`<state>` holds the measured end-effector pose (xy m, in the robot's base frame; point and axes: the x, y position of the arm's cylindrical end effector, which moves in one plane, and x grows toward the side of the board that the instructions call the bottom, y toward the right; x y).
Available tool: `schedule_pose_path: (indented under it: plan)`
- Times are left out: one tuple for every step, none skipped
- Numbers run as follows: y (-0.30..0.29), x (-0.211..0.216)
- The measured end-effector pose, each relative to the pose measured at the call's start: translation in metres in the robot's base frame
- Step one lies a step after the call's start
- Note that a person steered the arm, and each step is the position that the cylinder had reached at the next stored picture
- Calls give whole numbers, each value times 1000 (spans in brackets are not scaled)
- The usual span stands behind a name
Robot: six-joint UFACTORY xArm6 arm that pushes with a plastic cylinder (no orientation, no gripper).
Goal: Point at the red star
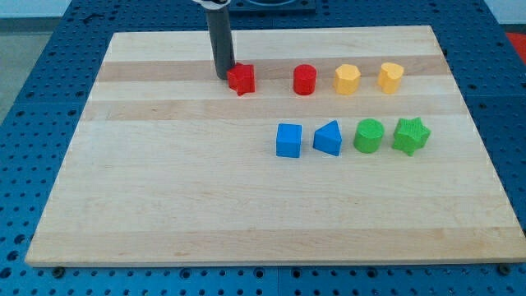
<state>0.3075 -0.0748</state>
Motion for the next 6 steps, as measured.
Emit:
schedule_pose_path:
  plan:
    - [12, 0]
    - [3, 0]
    - [-54, 1]
    - [-60, 24]
    - [-53, 47]
    - [-39, 44]
